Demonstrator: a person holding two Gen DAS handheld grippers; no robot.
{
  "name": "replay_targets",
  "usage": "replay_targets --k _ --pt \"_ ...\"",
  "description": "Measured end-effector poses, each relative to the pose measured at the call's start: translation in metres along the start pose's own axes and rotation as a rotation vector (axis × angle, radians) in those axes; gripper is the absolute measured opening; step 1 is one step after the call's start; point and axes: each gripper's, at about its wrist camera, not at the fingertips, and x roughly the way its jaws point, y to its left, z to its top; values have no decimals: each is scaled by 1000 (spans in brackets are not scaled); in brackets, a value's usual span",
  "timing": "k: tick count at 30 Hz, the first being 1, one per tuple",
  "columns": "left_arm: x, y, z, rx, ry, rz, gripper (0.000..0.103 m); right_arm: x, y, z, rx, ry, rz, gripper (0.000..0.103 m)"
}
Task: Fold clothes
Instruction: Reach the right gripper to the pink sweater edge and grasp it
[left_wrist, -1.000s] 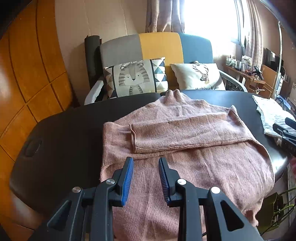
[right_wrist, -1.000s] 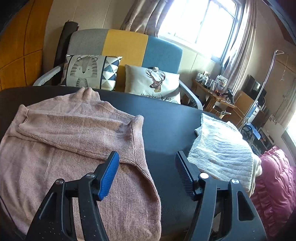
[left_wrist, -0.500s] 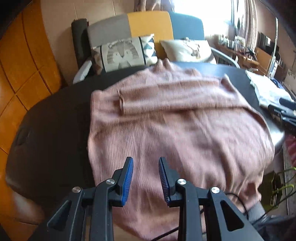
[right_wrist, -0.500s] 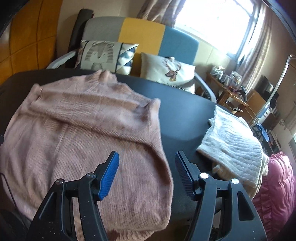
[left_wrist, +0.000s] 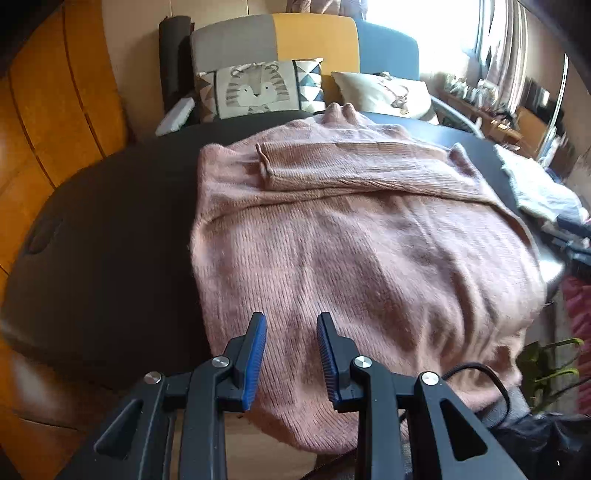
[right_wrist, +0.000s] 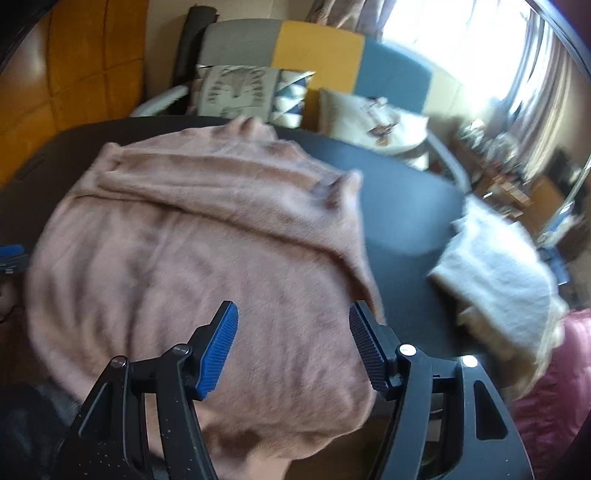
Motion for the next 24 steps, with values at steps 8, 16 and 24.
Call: replay_targets --k 8,16,24 --pt "-31 56 -46 -15 -44 -193 28 -19 -71 -94 212 92 255 66" --pt "-20 70 -86 27 30 -366 28 2 -83 -147 282 198 416 66" --pt "25 63 -111 34 67 -460 28 53 -103 -175 415 256 499 66"
